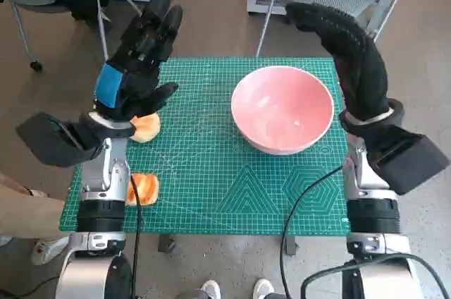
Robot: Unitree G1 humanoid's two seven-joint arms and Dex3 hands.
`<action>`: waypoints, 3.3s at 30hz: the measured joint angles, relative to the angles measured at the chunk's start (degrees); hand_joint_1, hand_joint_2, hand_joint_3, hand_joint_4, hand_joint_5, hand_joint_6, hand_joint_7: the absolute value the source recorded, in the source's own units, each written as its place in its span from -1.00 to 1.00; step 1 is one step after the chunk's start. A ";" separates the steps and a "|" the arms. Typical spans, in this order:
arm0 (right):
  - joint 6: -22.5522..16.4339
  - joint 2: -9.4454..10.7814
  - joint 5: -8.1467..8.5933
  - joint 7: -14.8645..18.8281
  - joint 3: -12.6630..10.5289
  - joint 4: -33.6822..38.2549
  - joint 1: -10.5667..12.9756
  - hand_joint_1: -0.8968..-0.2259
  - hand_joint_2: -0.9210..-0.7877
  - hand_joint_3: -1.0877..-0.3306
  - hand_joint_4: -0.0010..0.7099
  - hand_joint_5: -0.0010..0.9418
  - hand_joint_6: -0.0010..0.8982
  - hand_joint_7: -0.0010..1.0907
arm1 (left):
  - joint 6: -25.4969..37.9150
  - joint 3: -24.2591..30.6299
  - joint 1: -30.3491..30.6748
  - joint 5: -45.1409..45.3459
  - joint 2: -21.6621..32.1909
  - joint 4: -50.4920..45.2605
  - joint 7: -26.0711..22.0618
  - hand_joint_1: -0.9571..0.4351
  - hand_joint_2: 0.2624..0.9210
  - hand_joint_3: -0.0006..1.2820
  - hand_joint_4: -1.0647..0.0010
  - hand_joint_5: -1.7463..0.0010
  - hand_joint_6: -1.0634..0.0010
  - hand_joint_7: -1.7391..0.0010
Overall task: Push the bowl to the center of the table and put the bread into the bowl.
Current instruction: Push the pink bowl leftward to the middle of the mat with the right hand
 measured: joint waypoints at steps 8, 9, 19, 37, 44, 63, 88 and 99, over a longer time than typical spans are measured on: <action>0.01 0.00 0.00 0.00 -0.01 -0.01 0.00 -0.45 -1.00 -0.16 -0.58 -1.00 -1.00 -0.12 | 0.00 0.00 0.00 0.00 0.00 0.04 0.00 -0.62 1.00 -0.69 0.89 1.00 0.65 0.97; 0.01 0.00 0.00 0.00 0.00 -0.01 0.00 -0.45 -1.00 -0.16 -0.58 -1.00 -1.00 -0.12 | 0.00 0.00 0.00 0.00 0.00 0.05 0.00 -0.62 1.00 -0.69 0.89 1.00 0.65 0.97; 0.02 0.01 -0.09 -0.01 0.02 -0.03 0.00 -0.45 -1.00 -0.16 -0.58 -1.00 -1.00 -0.12 | 0.00 0.02 0.00 -0.02 0.00 0.06 -0.02 -0.62 1.00 -0.69 0.89 1.00 0.65 0.97; 0.15 -0.03 -0.03 0.07 -0.25 1.03 -0.01 -0.46 -1.00 -0.16 -0.58 -1.00 -1.00 -0.12 | 0.01 0.09 0.01 -0.27 0.01 0.06 -0.18 -0.62 1.00 -0.69 0.89 1.00 0.65 0.97; -0.48 -0.44 0.03 0.36 -0.80 3.55 -0.25 -0.46 -1.00 -0.16 -0.58 -1.00 -1.00 -0.12 | 0.01 0.12 0.03 -0.29 0.02 0.06 -0.20 -0.63 1.00 -0.69 0.89 1.00 0.65 0.97; -0.68 -4.15 -0.72 -1.48 -4.91 26.47 -8.24 -0.45 -1.00 -0.17 -0.67 -1.00 -1.00 -0.23 | 0.00 0.49 0.09 -0.31 0.30 0.07 -0.19 -0.63 1.00 -0.69 0.91 1.00 0.65 0.97; 14.34 -6.33 -5.33 -13.03 -5.89 37.50 -9.86 -0.13 -1.00 -0.43 -0.79 -0.99 -0.99 -0.40 | 0.00 0.53 0.88 -0.27 0.46 -0.58 0.95 -0.63 1.00 -0.69 0.90 1.00 0.66 0.98; 20.20 -6.35 -6.73 -15.96 -5.83 39.14 -8.09 -0.20 -1.00 -0.44 -0.78 -0.98 -0.97 -0.40 | 0.01 0.52 1.44 -0.25 0.50 -1.43 1.38 -0.63 1.00 -0.69 0.90 1.00 0.67 0.98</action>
